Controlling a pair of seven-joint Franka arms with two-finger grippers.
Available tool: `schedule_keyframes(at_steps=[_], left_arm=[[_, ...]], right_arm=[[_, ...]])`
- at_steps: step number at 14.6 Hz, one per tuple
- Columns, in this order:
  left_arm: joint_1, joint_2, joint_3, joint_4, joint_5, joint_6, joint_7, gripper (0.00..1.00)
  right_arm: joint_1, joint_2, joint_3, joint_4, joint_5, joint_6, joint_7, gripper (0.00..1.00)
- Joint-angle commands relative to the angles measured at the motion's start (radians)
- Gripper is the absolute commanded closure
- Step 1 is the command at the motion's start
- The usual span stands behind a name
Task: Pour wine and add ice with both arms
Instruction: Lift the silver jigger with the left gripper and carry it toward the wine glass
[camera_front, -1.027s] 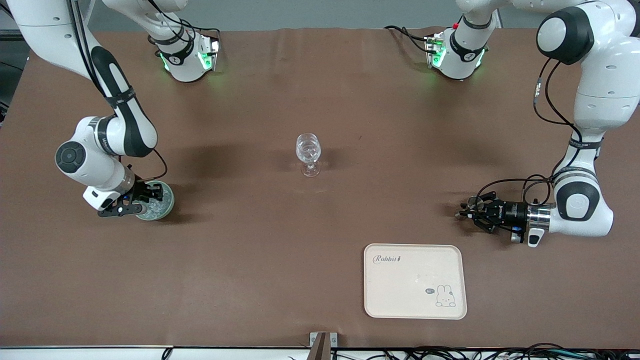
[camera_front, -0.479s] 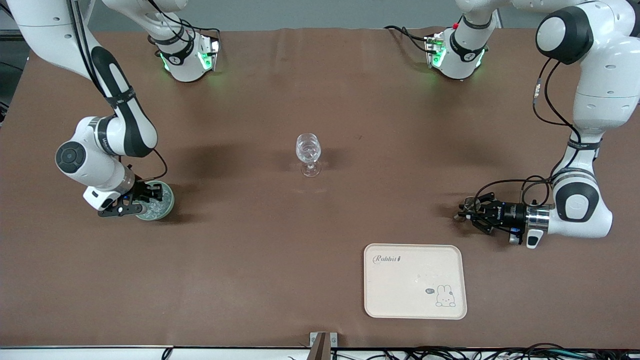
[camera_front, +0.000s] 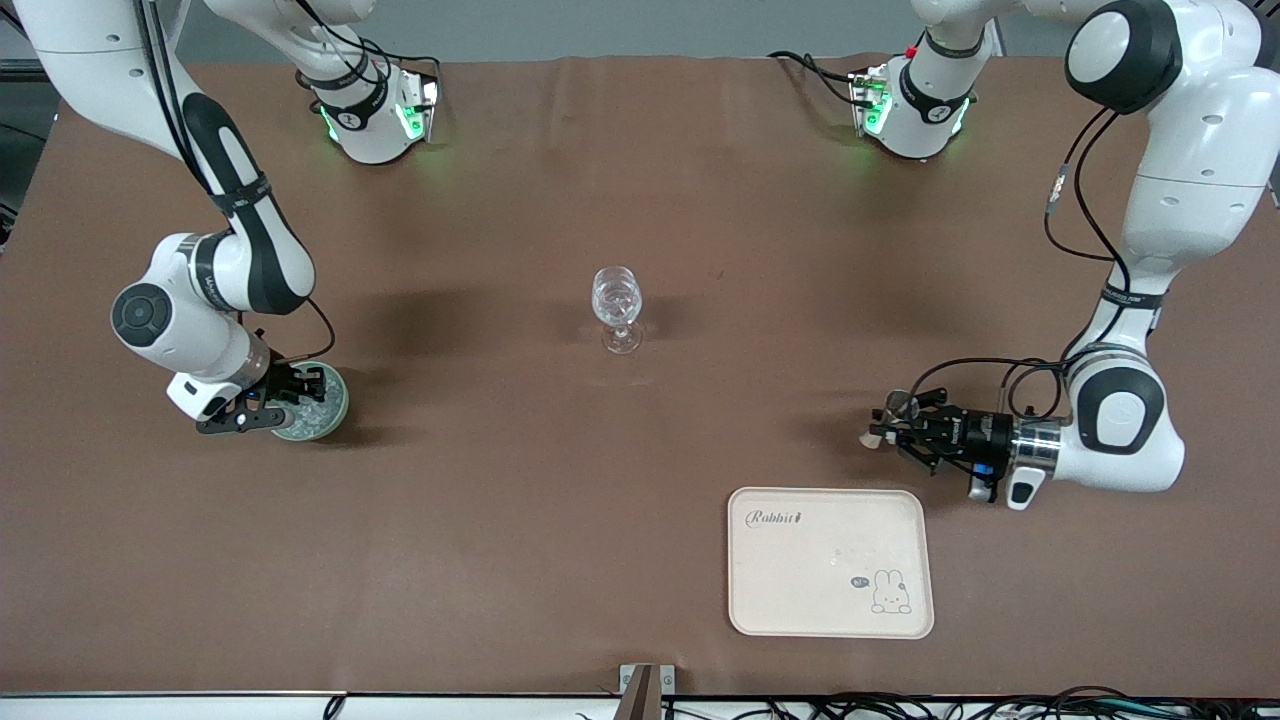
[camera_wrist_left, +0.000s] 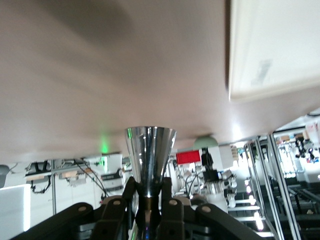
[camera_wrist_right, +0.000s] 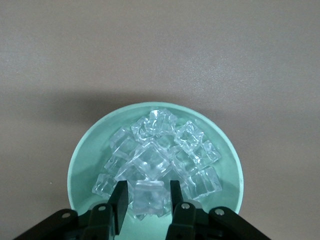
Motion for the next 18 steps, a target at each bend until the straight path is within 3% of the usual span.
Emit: schedule_keyframes(at_steps=[1, 3, 6, 8, 11, 14, 18], left_arm=[[-0.005, -0.039, -0.067, -0.009, -0.018, 0.030, -0.110, 0.99], [-0.024, -0.059, -0.125, -0.010, -0.003, 0.071, -0.195, 0.99], [-0.121, -0.110, -0.139, -0.012, -0.001, 0.142, -0.279, 0.99], [-0.195, -0.130, -0.138, -0.012, 0.002, 0.214, -0.344, 0.99], [-0.300, -0.154, -0.136, -0.007, 0.083, 0.268, -0.411, 0.99], [-0.368, -0.188, -0.141, 0.002, 0.167, 0.311, -0.566, 0.99], [-0.433, -0.237, -0.141, 0.003, 0.325, 0.314, -0.776, 1.00]], right_arm=[[-0.007, -0.002, 0.006, -0.006, 0.008, -0.007, -0.017, 0.58], [-0.009, -0.002, 0.006, -0.008, 0.008, -0.007, -0.019, 0.59], [-0.007, -0.002, 0.006, -0.006, 0.008, -0.007, -0.017, 0.63], [-0.007, -0.002, 0.006, -0.006, 0.008, -0.007, -0.017, 0.69], [-0.009, -0.002, 0.006, -0.001, 0.008, -0.008, -0.008, 0.88], [-0.009, -0.002, 0.007, 0.023, 0.008, -0.017, -0.006, 0.92], [-0.009, -0.022, 0.006, 0.213, 0.009, -0.328, 0.079, 1.00]])
